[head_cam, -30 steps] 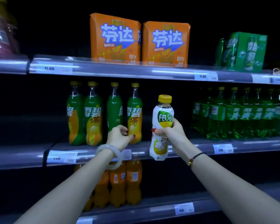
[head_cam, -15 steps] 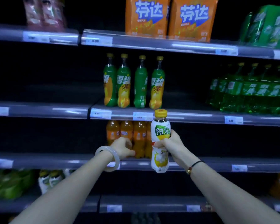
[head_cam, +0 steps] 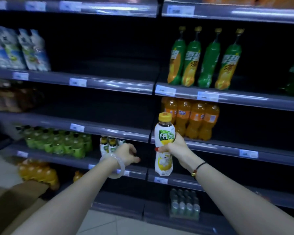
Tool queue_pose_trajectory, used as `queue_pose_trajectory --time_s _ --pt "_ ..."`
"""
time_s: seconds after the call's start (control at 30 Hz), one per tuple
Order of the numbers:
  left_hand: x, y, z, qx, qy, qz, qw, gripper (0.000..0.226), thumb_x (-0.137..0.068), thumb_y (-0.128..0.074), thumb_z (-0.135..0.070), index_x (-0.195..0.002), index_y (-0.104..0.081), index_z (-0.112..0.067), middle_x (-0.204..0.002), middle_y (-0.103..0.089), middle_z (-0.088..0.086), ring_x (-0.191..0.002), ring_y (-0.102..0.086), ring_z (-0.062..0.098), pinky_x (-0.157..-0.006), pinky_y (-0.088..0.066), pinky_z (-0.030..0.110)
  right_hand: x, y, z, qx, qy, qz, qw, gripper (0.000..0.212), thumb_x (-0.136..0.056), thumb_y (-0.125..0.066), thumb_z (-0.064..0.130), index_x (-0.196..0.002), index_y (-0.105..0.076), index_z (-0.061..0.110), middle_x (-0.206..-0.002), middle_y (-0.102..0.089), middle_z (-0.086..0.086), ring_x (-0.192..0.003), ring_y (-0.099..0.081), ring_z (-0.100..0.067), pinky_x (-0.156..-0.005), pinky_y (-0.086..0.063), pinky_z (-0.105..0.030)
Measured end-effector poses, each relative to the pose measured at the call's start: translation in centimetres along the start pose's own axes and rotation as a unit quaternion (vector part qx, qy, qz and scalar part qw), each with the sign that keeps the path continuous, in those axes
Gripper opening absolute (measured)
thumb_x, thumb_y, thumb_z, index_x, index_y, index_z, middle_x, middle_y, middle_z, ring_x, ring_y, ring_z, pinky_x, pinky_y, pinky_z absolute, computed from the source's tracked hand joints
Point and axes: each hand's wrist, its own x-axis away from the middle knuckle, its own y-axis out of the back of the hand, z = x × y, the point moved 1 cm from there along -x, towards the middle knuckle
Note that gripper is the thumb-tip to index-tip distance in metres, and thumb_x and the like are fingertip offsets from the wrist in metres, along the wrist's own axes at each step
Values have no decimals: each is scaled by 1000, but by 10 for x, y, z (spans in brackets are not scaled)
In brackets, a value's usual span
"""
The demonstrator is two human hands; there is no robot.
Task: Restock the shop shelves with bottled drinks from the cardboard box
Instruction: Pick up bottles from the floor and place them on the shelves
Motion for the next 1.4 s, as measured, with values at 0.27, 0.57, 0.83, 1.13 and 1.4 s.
queue_pose_trajectory --time_s 0.27,0.57,0.83,1.13,1.4 --pt "-22 85 111 -43 12 -9 999 24 -75 -72 -17 -97 -62 -13 -86 -60 2 -85 -59 18 -78 -49 29 -40 -137 -18 -36 -30 -16 999 70 -58 -80 -5 -118 -49 13 -106 -67 -8 -99 -64 -25 -86 -53 -41" --pt "-90 82 208 -50 47 45 997 33 -75 -75 -18 -104 -62 -9 -94 -61 7 -95 -61 25 -82 -49 31 -91 -208 -70 -32 -71 -46 996 71 -64 -77 -10 -122 -45 15 -110 -63 -7 -100 -60 -21 -71 -50 -28" --pt "-170 25 272 -55 62 89 993 26 -72 -75 -21 -89 -55 -17 -93 -61 5 -89 -60 22 -73 -45 26 -179 -230 -148 -6 -107 -58 993 71 -61 -80 -9 -119 -44 12 -113 -61 -11 -103 -59 -25 -80 -50 -34" --pt "-248 -19 341 -11 40 69 997 27 -75 -72 -13 -99 -60 -12 -93 -60 6 -87 -58 19 -75 -44 23 -260 -265 -239 -31 -81 -96 992 73 -63 -77 -12 -123 -45 15 -115 -62 -8 -105 -60 -22 -78 -49 -30" --pt "-288 -69 416 -2 1 49 999 33 -78 -70 -11 -109 -61 -8 -97 -57 5 -90 -57 19 -78 -42 24 -320 -277 -316 -37 -11 -163 986 68 -64 -75 -14 -115 -44 19 -109 -60 -4 -103 -59 -22 -87 -50 -37"
